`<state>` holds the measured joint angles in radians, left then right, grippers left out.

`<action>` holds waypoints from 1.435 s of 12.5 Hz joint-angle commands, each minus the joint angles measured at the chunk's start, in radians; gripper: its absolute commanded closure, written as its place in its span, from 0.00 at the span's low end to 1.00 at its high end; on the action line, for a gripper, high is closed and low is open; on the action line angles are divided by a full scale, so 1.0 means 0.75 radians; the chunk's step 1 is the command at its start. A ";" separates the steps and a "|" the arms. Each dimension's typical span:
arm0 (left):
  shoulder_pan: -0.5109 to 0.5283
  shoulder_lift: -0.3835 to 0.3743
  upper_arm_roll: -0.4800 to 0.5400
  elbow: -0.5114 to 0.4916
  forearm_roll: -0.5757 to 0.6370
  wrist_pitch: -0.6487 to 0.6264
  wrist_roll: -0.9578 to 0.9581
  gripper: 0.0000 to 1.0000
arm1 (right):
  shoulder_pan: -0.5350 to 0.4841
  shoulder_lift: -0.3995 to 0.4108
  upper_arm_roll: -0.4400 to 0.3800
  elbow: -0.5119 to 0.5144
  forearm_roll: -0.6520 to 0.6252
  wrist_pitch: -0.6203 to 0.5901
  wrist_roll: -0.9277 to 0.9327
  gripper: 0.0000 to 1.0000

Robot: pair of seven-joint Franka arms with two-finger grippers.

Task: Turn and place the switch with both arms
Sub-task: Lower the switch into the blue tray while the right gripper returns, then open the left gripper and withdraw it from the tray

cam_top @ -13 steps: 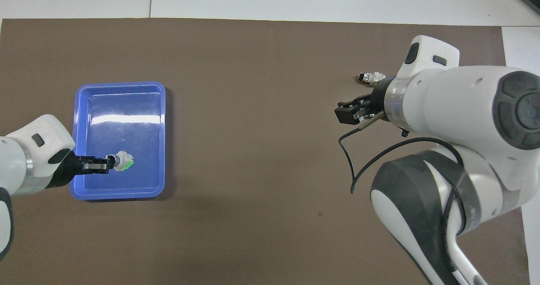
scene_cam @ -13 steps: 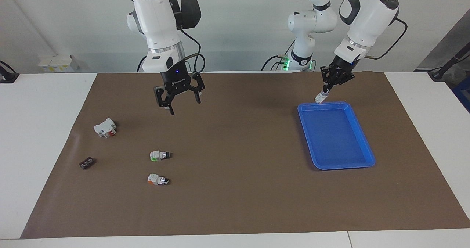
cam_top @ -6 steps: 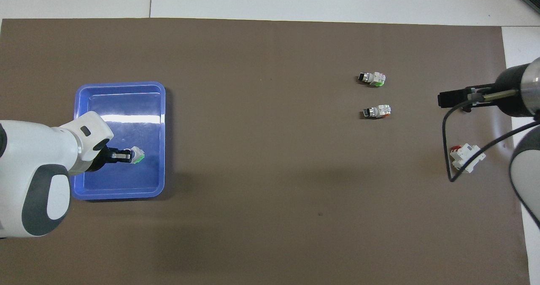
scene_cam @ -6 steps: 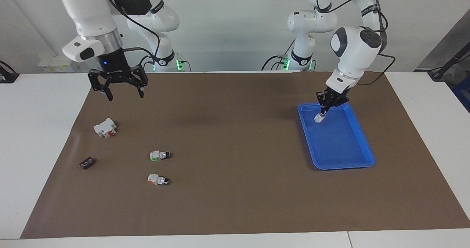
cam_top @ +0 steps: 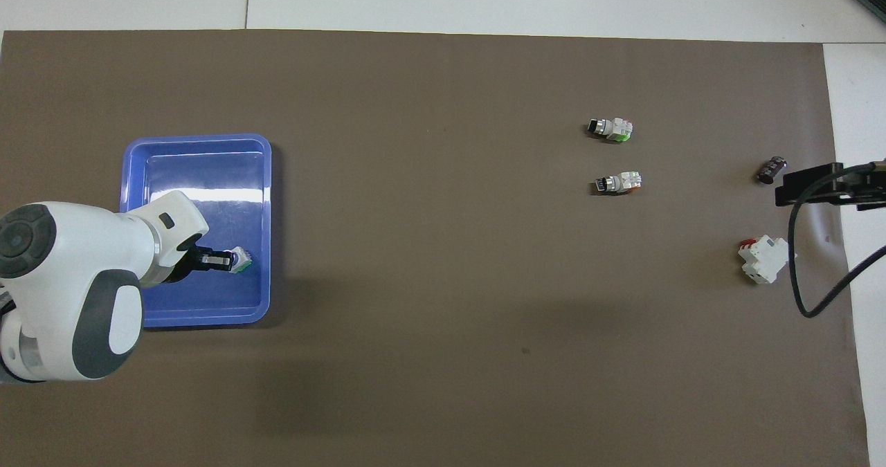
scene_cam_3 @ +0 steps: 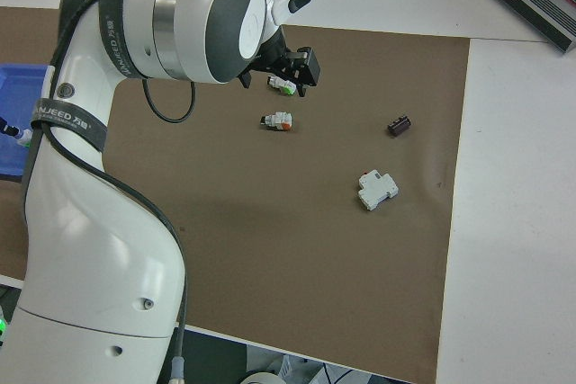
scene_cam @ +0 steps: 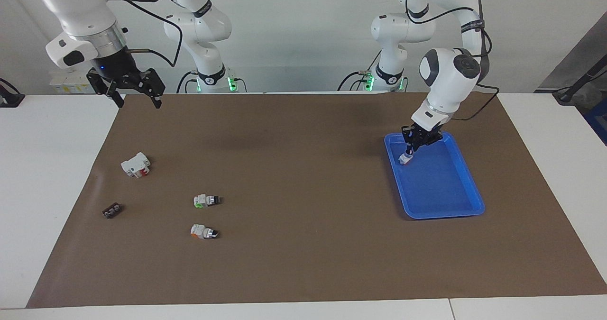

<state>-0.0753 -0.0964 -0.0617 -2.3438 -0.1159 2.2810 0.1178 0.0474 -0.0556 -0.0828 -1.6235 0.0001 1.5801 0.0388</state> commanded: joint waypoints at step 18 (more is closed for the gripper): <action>0.010 0.157 0.072 1.114 0.110 -1.006 0.011 0.00 | 0.019 -0.057 0.004 0.001 -0.059 -0.078 -0.070 0.00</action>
<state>-0.0857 -0.0221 0.0167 -1.5782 -0.0574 1.5696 0.1228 0.0612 -0.0811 -0.0801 -1.6179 -0.0354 1.5350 0.0066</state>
